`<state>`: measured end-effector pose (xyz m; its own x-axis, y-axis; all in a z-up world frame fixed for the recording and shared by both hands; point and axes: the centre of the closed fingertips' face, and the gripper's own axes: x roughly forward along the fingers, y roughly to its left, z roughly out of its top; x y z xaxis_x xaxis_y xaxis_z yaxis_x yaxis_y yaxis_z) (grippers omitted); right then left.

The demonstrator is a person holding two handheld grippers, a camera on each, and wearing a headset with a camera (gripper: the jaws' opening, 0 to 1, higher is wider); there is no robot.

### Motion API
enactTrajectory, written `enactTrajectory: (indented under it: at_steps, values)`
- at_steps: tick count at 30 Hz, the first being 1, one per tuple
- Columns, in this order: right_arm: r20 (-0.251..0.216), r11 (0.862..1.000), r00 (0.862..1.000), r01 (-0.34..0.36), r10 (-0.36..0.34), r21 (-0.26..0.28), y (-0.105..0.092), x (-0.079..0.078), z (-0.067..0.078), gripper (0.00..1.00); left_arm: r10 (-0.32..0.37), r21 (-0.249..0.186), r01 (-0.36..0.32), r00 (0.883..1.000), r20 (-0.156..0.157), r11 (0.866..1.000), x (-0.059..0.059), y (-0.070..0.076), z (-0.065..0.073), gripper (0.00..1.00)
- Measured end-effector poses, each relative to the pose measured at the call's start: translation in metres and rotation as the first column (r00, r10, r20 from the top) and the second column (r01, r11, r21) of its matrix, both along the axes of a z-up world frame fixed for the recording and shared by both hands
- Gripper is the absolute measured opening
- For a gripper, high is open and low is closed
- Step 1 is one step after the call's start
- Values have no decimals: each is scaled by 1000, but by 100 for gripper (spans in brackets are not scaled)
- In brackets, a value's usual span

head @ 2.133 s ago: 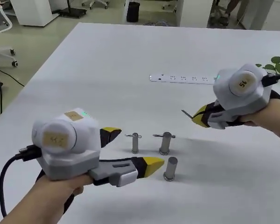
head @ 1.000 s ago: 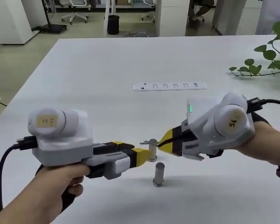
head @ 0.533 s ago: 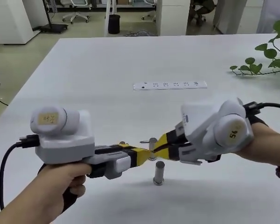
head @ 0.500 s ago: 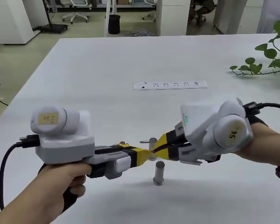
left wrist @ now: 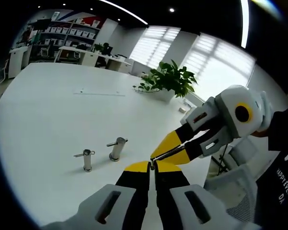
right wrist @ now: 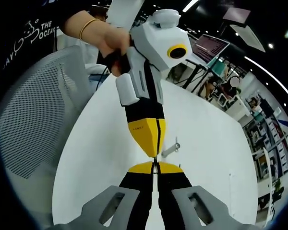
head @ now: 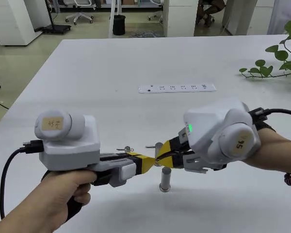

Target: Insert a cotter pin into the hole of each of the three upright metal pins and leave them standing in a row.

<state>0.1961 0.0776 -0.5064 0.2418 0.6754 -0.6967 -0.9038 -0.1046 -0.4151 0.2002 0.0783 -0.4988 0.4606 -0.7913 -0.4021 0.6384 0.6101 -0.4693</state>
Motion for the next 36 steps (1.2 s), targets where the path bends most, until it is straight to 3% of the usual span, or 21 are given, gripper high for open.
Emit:
enactTrajectory:
  at_steps: [7,16,20,23,24,26,30,32,33,36]
  values:
    - [5,1000,1000,-8,8,-2,1,-1,0,0,1,-12,-1,1000,-12,1000,-2,0,0,0]
    - [-9,1000,1000,9,-9,3,1,0,0,0,3,-11,-3,1000,12,1000,-1,0,2,0]
    - [-51,999,998,38,-37,19,-1,0,-1,0,-1,-7,1,1000,32,1000,-1,0,4,0]
    - [-132,994,988,87,-77,68,0,-2,0,3,-2,-2,3,999,48,1000,-1,1,5,0]
    - [-140,993,987,92,-81,76,1,-2,0,3,-3,-4,3,999,49,1000,-1,1,5,0]
    - [-193,986,975,130,-109,101,0,-1,1,3,0,-6,1,999,54,1000,-1,3,4,0]
    - [-301,966,939,216,-165,144,-3,0,3,5,-6,-10,6,998,70,1000,-2,5,4,0]
    - [-363,952,913,259,-185,165,-4,1,4,5,-12,-14,13,997,82,1000,-4,5,3,0]
    - [-402,942,893,289,-200,174,-5,1,4,5,-16,-12,17,996,87,1000,-4,5,3,0]
    - [-465,928,862,320,-202,190,-6,-1,5,7,-31,-8,32,995,96,999,-7,6,2,0]
